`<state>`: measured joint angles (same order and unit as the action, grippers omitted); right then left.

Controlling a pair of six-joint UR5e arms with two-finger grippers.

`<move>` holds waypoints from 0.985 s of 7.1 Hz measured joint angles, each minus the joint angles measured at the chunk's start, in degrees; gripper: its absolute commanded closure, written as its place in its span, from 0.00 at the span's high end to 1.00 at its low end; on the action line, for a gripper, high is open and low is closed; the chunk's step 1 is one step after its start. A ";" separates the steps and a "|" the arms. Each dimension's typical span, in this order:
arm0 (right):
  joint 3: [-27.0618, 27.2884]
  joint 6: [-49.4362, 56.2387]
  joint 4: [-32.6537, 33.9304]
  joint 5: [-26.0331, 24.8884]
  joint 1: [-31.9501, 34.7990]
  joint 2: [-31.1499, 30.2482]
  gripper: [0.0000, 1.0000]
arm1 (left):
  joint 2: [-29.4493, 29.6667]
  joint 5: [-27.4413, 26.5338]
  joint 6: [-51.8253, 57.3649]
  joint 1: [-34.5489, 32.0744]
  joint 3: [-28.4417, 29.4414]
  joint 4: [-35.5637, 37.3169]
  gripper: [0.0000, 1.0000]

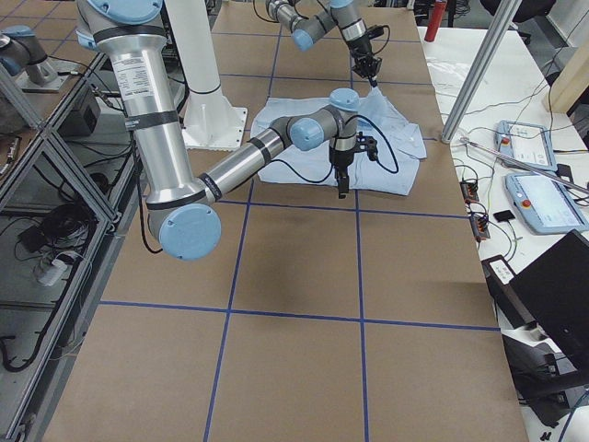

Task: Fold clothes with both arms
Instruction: 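Lay the sleeve across the shirt front with the left gripper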

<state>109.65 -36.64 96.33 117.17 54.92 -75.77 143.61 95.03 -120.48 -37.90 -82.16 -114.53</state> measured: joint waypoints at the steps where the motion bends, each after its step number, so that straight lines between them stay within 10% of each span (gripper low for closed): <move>1: -0.03 0.00 0.00 -0.01 0.01 -0.01 1.00 | 1.30 -2.98 -1.39 2.93 3.13 -1.00 0.00; 6: -0.03 -0.32 0.00 0.49 0.89 -0.37 1.00 | 7.89 -8.36 -0.63 10.38 16.17 -5.55 0.00; 7: -0.03 -0.37 0.00 0.62 1.18 -0.48 1.00 | 8.64 -8.52 -0.62 10.69 17.00 -5.94 0.51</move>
<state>109.62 -37.02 96.33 117.79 56.10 -76.26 152.25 86.51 -121.10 -27.21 -65.15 -120.48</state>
